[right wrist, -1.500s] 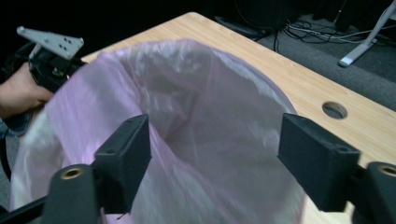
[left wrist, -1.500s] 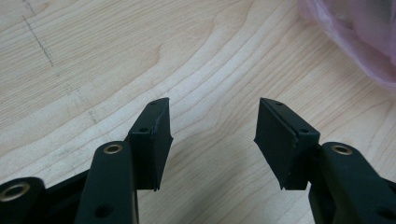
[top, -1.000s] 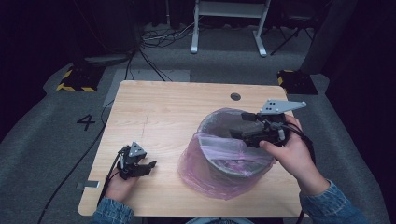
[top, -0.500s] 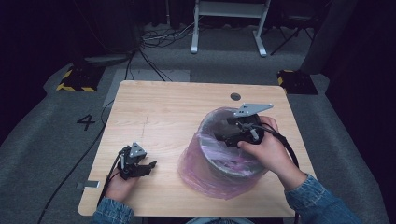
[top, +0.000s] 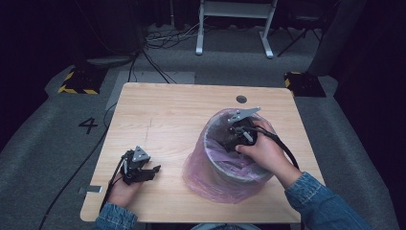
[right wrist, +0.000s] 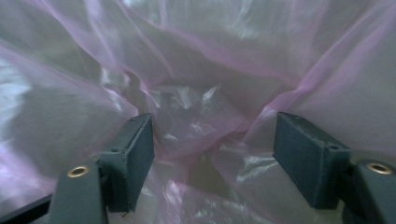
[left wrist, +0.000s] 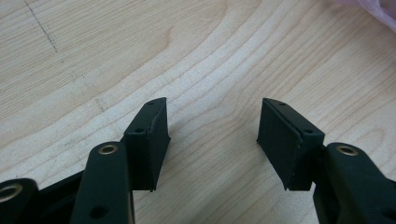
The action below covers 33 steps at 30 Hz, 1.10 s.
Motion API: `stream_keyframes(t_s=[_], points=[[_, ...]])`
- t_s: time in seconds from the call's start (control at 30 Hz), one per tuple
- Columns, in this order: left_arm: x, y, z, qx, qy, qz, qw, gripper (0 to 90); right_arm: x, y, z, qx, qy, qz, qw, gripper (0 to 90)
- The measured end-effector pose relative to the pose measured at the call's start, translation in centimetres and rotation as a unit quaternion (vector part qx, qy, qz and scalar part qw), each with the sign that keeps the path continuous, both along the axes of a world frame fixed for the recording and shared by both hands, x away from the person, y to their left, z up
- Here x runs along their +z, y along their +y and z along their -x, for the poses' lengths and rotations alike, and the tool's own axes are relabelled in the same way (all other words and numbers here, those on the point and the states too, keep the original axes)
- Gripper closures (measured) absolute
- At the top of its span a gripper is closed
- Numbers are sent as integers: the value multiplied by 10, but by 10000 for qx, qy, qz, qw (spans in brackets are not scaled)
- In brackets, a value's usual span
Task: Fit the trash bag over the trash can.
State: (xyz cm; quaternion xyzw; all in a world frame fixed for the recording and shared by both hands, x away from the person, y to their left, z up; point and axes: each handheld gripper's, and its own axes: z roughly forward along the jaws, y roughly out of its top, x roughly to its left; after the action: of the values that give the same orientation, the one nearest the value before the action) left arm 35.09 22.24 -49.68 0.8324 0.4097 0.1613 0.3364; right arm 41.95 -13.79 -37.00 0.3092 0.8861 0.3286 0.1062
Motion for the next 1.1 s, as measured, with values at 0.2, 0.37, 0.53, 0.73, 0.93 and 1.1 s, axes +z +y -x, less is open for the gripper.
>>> stream_keyframes(t_s=[0.2, 0.37, 0.53, 0.73, 0.93, 1.1], points=[[0, 0, 0, -6, -20, 13, 10000, 422, -12, 2, -6, -109, 319, 273, 9991, 235], [-1, -1, -1, -17, -39, 24, 10000, 420, -25, 3, -11, -28, 648, 606, 9961, 240], [-1, -2, -2, -38, -37, 5, 10000, 417, -34, 8, -12, -30, 646, 753, 9951, 236], [-1, -2, -2, -38, -46, 19, 10000, 417, -46, 14, -11, -3, 754, 834, 9937, 253], [-1, -2, -2, -43, -50, 21, 10000, 416, -63, 15, -10, 2, 1108, 1228, 9862, 233], [-1, -2, -2, -50, -54, 20, 10000, 416, -61, 16, -7, -33, 1170, 1212, 9857, 215]])
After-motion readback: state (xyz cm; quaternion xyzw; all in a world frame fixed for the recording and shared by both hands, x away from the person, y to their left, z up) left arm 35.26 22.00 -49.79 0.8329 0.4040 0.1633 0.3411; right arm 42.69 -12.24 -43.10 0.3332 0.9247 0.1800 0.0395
